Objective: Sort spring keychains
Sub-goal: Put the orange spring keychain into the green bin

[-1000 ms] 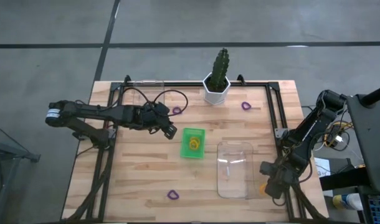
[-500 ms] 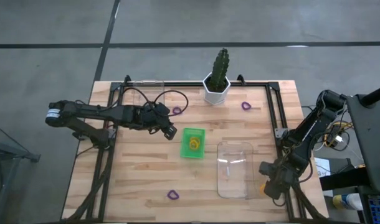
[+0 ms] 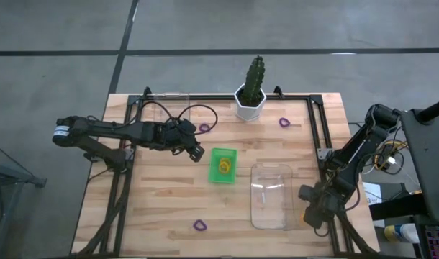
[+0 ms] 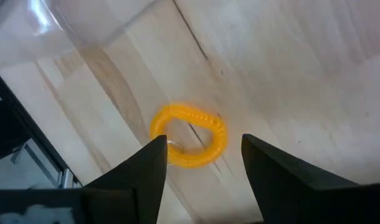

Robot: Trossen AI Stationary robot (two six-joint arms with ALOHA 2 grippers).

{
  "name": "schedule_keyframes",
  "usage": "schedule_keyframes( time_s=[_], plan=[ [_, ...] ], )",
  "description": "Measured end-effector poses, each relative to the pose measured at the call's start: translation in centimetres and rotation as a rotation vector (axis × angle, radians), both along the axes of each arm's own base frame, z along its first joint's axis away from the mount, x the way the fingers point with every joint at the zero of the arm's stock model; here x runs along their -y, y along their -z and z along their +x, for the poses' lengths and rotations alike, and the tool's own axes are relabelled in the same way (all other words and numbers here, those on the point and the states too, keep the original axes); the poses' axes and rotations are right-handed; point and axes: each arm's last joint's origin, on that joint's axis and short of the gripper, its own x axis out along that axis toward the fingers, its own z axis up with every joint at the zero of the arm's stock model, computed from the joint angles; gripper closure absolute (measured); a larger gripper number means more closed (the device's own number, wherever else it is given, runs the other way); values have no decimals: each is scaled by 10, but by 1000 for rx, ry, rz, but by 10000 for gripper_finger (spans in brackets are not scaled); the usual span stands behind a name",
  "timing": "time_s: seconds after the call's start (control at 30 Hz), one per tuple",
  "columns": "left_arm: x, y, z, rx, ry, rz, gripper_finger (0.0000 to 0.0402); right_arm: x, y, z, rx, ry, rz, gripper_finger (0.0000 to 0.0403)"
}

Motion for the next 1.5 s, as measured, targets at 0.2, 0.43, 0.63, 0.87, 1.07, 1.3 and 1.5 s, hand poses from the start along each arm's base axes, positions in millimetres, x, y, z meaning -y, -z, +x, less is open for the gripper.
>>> schedule_keyframes(
  time_s=[0.2, 0.43, 0.63, 0.87, 1.07, 1.3, 1.5],
  plan=[
    [0, 0, 0, -1, 0, 0, 285, 0, 3, -2, -22, -10, 5, 202],
    [0, 4, -1, -11, -1, -1, 285, -2, 4, -4, -30, -19, 2, 202],
    [0, 4, -1, -11, -1, -1, 285, -12, 18, 2, -32, -35, -12, 202],
    [0, 4, -1, -10, -2, -3, 285, -18, 36, 6, -101, -1, -91, 202],
    [1, 3, 0, -8, 9, -19, 285, -15, 32, 4, -123, 35, -116, 225],
    [1, 3, 0, -2, 13, -23, 285, -10, 32, 1, -162, 64, -137, 301],
    [1, 3, 0, -3, 13, -23, 285, -9, 31, -1, -180, 107, -136, 378]
  ],
)
